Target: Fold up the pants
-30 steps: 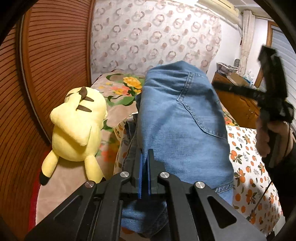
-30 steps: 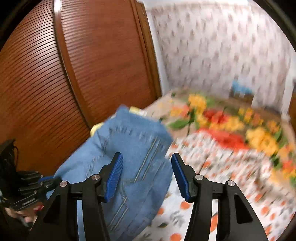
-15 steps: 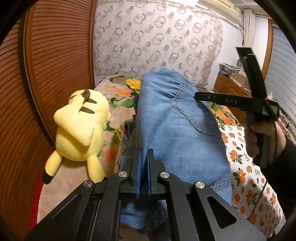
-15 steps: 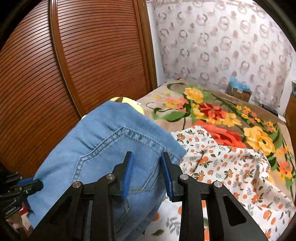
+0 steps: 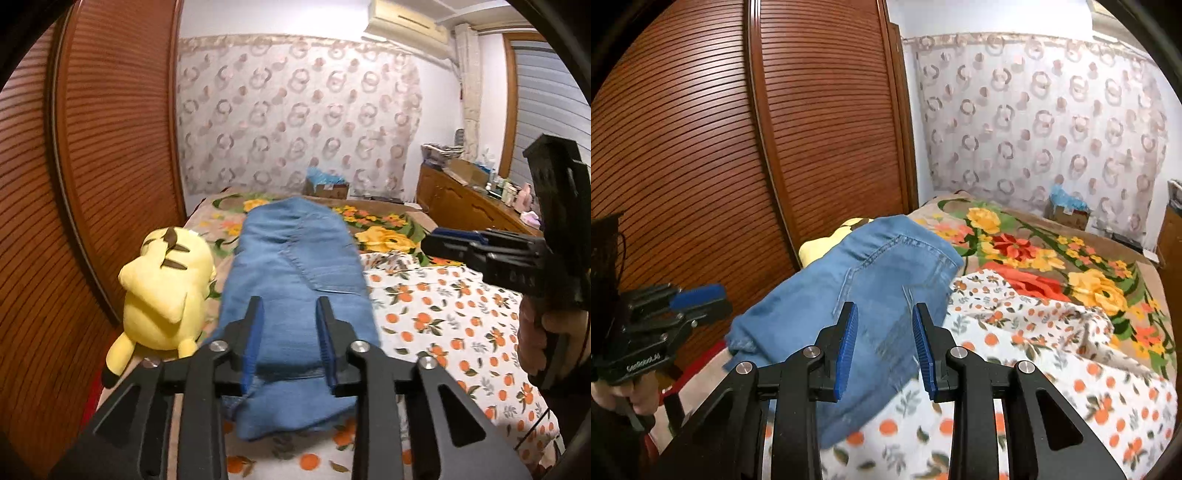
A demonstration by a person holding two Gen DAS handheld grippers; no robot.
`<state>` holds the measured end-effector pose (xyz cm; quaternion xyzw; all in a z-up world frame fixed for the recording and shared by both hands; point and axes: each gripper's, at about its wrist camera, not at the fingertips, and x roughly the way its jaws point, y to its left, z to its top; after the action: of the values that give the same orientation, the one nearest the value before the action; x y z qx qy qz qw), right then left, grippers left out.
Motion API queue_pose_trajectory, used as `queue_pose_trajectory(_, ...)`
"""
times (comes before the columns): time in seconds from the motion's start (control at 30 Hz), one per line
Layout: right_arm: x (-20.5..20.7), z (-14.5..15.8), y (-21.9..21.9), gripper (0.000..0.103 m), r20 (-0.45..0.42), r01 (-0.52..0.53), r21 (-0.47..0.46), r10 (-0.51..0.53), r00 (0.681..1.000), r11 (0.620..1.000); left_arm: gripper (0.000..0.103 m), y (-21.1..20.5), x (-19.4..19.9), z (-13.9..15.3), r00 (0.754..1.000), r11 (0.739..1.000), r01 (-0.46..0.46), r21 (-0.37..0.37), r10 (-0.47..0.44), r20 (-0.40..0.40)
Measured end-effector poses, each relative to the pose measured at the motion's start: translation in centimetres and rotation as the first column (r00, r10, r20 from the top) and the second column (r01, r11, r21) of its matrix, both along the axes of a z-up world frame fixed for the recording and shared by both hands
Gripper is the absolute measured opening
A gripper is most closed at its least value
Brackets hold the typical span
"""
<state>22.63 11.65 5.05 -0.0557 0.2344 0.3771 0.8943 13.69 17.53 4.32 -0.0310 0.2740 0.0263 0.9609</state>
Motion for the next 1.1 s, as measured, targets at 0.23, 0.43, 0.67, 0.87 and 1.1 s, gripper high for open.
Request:
queue_pose_trajectory(0.23, -6.2, 0.9, -4.2, 0.032, 0.032, 0.049, 0.017, -0.050, 0.998, 0.999, 0.060, -3.1, -1.5, 0.8, 0.998, 0.999, 0.051, 0.010, -0.052, 0.025)
queue_pose_trajectory(0.43, -10.0, 0.7, -7.2, 0.032, 0.035, 0.097, 0.026, -0.098, 0.995, 0.995, 0.082, -5.2, -2.3, 1.2, 0.995, 0.996, 0.088, 0.006, -0.088, 0.054)
queue_pose_trajectory(0.67, -14.1, 0.8, -10.5, 0.041, 0.052, 0.161, 0.040, -0.163, 0.985, 0.986, 0.087, -8.3, -2.8, 1.0, 0.989, 0.991, 0.132, 0.003, -0.132, 0.063)
queue_pose_trajectory(0.87, -17.9, 1.4, -12.7, 0.052, 0.078, 0.224, 0.055, -0.228, 0.971, 0.973, 0.087, -10.9, -3.4, 1.5, 0.985, 0.988, 0.156, -0.002, -0.156, 0.070)
queue_pose_trajectory(1.1, -22.6, 2.9, -14.2, 0.068, 0.121, 0.293, 0.076, -0.300, 0.946, 0.953, 0.087, -13.3, -4.8, 2.6, 0.991, 0.994, 0.098, 0.044, -0.102, 0.088)
